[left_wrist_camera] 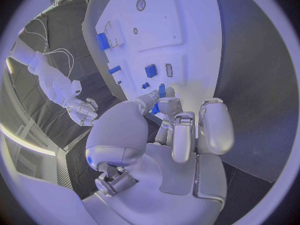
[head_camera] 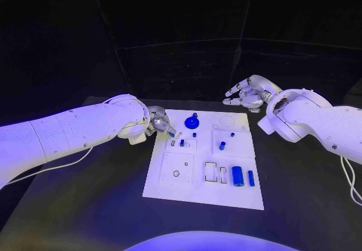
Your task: Assemble the parts on the task board
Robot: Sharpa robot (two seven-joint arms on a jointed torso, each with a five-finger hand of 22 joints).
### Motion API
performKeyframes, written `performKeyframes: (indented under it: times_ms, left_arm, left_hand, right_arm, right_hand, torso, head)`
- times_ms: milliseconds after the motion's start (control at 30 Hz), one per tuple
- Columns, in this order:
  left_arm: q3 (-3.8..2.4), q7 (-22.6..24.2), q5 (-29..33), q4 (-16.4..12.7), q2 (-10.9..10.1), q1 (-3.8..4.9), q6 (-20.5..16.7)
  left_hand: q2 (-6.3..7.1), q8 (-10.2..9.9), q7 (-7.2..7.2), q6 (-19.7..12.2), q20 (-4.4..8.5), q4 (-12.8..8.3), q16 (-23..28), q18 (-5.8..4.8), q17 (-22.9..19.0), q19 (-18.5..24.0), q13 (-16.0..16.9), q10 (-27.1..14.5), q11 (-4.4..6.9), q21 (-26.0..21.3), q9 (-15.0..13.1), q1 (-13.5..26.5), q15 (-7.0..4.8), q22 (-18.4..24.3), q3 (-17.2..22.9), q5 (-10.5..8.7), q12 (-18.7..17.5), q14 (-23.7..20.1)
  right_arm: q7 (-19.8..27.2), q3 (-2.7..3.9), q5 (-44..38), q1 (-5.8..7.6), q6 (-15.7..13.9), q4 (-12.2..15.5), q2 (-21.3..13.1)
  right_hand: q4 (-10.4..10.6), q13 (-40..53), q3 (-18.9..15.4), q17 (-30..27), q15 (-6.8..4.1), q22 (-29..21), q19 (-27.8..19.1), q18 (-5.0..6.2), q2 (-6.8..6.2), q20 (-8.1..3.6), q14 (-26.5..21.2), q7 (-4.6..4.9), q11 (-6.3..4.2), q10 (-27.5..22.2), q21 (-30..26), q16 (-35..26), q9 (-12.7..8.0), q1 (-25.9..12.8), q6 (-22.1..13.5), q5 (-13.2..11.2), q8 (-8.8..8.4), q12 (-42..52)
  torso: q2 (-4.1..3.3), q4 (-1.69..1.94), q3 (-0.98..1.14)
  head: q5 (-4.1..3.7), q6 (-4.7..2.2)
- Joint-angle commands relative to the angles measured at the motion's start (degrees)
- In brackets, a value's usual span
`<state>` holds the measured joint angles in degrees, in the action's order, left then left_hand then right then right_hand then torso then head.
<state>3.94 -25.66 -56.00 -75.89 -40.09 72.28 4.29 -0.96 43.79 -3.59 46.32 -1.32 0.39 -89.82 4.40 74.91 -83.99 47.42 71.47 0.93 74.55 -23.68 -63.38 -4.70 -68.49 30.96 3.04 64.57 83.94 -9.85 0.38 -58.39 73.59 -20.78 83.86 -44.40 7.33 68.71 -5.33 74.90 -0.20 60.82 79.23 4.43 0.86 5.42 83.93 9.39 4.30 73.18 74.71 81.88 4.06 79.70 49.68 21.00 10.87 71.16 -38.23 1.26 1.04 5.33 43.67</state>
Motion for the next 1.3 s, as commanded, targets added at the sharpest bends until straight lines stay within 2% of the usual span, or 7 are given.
performKeyframes:
  times_ms: [33,367,533,700,900,1300]
  left_arm:
    - [0.16,1.61,-3.82,-0.97,-0.4,-0.3,-4.24]
    - [0.47,1.09,-6.71,-2.29,-0.49,-1.86,-3.77]
    - [0.51,0.69,-7.45,-2.27,-0.14,-2.28,-3.27]
    - [0.54,-0.27,-7.79,-2.11,-0.01,-2.46,-2.17]
    - [0.59,-1.22,-8.75,-2.16,-0.04,-2.53,-0.99]
    - [0.63,-1.8,-9.12,-2.6,-0.41,-2.55,1.11]
  left_hand:
    - [-0.24,0.28,0.25,0.37,-0.09,-6.0,-0.18,0.03,15.09,-0.27,0.02,0.43,0.14,0.18,-0.06,-0.11,0.01,-0.11,6.43,0.09,0.34,6.06]
    - [0.11,0.39,0.32,0.47,-0.03,-6.13,-0.18,0.04,15.09,-0.29,-0.31,0.39,0.22,0.17,-0.05,0.01,-0.08,-0.1,6.88,0.09,0.14,6.06]
    - [0.2,0.42,0.33,0.49,-0.02,-6.14,-0.18,0.05,15.09,-0.28,-0.42,0.35,0.23,0.13,-0.05,0.06,-0.09,-0.05,6.94,0.09,0.06,6.06]
    - [0.28,0.46,0.35,0.52,-0.01,-6.15,-0.18,0.07,15.09,-0.26,-0.5,0.33,0.24,0.07,-0.05,0.12,-0.11,0.03,7.02,0.09,0.01,6.06]
    - [0.4,0.56,0.4,0.59,0.02,-6.21,-0.18,0.1,15.09,-0.2,-1.41,-0.04,0.29,-0.08,-0.07,0.16,-0.14,0.22,7.32,0.14,-0.57,6.06]
    - [0.48,0.68,0.43,0.64,0.04,-6.24,-0.18,0.1,15.09,-0.2,-1.63,-0.1,0.32,-0.09,-0.09,0.22,-0.17,0.22,7.64,0.17,-0.75,6.06]
  right_arm:
    - [0.19,0.04,0.14,0.13,0.4,-0.02,-0.04]
    - [0.3,0.03,0.16,0.12,0.48,-0.19,0.1]
    - [0.36,0.03,0.16,0.12,0.45,-0.27,0.13]
    - [0.4,0.03,0.16,0.12,0.41,-0.29,0.1]
    - [0.4,0.03,0.16,0.12,0.38,-0.28,0.04]
    - [0.63,0.03,0.16,0.12,0.14,-0.32,0.04]
  right_hand:
    - [-0.15,-0.04,-0.2,1.71,-0.3,-0.06,-0.37,1.03,0.4,-0.02,3.08,-0.05,-0.11,-0.34,-0.27,-0.32,-0.05,0.39,-0.27,0.36,0.25,-0.1]
    - [-0.15,-0.04,-0.2,1.71,-0.3,-0.06,-0.37,1.03,0.4,-0.02,3.08,-0.05,-0.11,-0.34,-0.27,-0.32,-0.05,0.39,-0.27,0.36,0.25,-0.1]
    - [-0.15,-0.04,-0.2,1.71,-0.3,-0.06,-0.37,1.03,0.4,-0.02,3.08,-0.05,-0.11,-0.34,-0.27,-0.32,-0.05,0.39,-0.27,0.36,0.25,-0.1]
    - [-0.15,-0.04,-0.2,1.71,-0.3,-0.06,-0.37,1.03,0.4,-0.02,3.08,-0.05,-0.11,-0.34,-0.27,-0.32,-0.05,0.39,-0.27,0.36,0.25,-0.1]
    - [-0.15,-0.04,-0.2,1.71,-0.3,-0.06,-0.37,1.03,0.4,-0.02,3.08,-0.05,-0.11,-0.34,-0.27,-0.32,-0.05,0.39,-0.27,0.36,0.25,-0.1]
    - [-0.14,-0.1,-0.23,1.67,-0.3,-0.19,-0.4,1.05,0.41,-0.03,3.08,-0.05,-0.12,-0.38,-0.35,-0.36,-0.06,0.44,-0.31,0.57,0.28,-0.14]
  torso:
    - [-0.06,-0.07,-0.01]
    - [-0.05,-0.06,0.05]
    - [-0.07,-0.04,0.04]
    - [0.0,-0.14,0.15]
    - [-0.02,-0.1,0.06]
    - [-0.01,-0.07,0.07]
  head:
    - [0.13,0.09]
    - [0.34,0.38]
    - [0.38,0.47]
    - [0.49,0.59]
    - [0.44,0.7]
    - [0.4,0.92]
